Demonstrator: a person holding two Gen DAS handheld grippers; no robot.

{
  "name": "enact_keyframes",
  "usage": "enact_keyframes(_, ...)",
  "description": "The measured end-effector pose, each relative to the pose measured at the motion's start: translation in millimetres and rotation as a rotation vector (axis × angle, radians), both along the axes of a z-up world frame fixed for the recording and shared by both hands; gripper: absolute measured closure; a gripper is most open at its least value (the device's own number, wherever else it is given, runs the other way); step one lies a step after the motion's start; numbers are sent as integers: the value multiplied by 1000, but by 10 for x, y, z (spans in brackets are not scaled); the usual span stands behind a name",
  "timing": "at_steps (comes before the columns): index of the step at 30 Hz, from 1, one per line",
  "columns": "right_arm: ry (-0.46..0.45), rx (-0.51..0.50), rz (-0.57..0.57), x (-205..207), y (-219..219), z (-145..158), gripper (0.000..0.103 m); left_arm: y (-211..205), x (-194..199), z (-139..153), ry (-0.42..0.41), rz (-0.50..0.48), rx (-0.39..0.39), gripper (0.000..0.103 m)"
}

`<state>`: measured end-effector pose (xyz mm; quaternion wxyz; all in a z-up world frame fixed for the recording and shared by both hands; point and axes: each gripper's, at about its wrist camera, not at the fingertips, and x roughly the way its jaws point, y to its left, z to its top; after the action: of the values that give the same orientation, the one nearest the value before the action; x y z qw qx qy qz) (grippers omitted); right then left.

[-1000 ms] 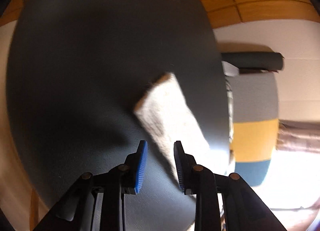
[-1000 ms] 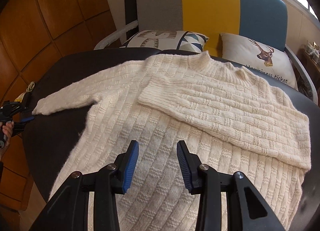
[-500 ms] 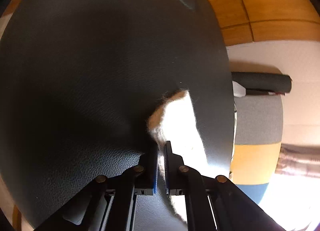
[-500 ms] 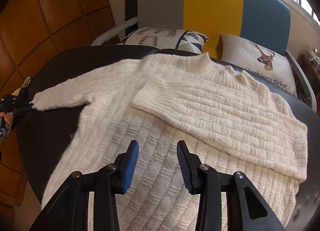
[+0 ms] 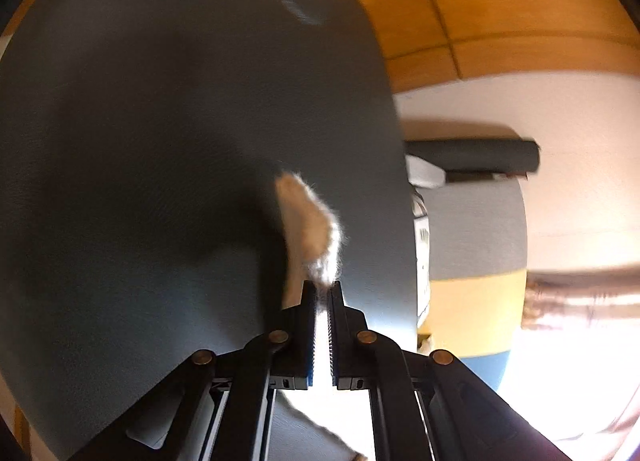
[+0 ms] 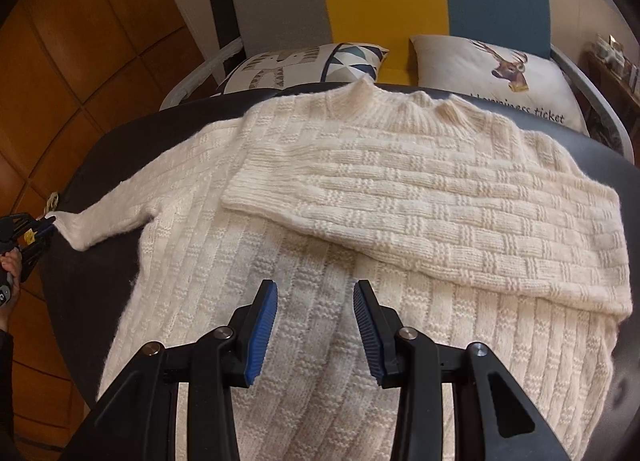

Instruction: Fold clothes

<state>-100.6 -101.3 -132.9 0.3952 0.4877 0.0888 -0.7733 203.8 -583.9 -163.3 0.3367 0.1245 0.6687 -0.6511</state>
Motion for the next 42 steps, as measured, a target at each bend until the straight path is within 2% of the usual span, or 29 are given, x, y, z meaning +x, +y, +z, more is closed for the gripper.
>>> enact_keyframes(6, -63, -56, -89, -169, 245, 8, 63, 233, -619, 436, 72, -143, -88, 98)
enact_keyframes(10, -80, -69, -121, -241, 395, 4, 63, 577, -1269, 737, 111, -288, -146, 98)
enact_keyframes(12, -77, -68, -129, -264, 470, 17, 63, 687, -1746, 876, 133, -357, -158, 98)
enact_keyframes(17, -85, -87, -165, -378, 725, 37, 63, 1083, -2525, 1142, 153, -546, -181, 98)
enact_keyframes(21, -91, -102, -197, -497, 927, 46, 63, 1647, -3236, 1263, 131, -697, -216, 99)
enact_keyframes(24, -100, -112, -224, -591, 1077, 40, 63, 2429, -3134, 1420, 105, -819, -220, 99)
enact_keyframes(27, -113, -124, -244, -674, 1199, 19, 63, 2955, -3433, 1251, 48, -923, -223, 99)
enact_keyframes(31, -158, -159, -268, -778, 1305, -48, 63, 3488, -3550, 977, -35, -1029, -206, 99)
enact_keyframes(33, -190, -183, -279, -822, 1336, -89, 63, 3607, -3727, 784, -73, -1068, -200, 99)
enact_keyframes(37, -288, -282, -280, -877, 1336, -156, 63, 3723, -3802, 543, -108, -1134, -168, 98)
enact_keyframes(38, -317, -314, -280, -888, 1330, -171, 63, 3739, -3743, 522, -94, -1144, -141, 96)
enact_keyframes(40, -399, -399, -283, -918, 1308, -214, 63, 3702, -3712, 534, -62, -1149, -110, 87)
enact_keyframes(42, -480, -474, -304, -948, 1269, -281, 63, 3649, -3667, 636, -42, -1149, -118, 77)
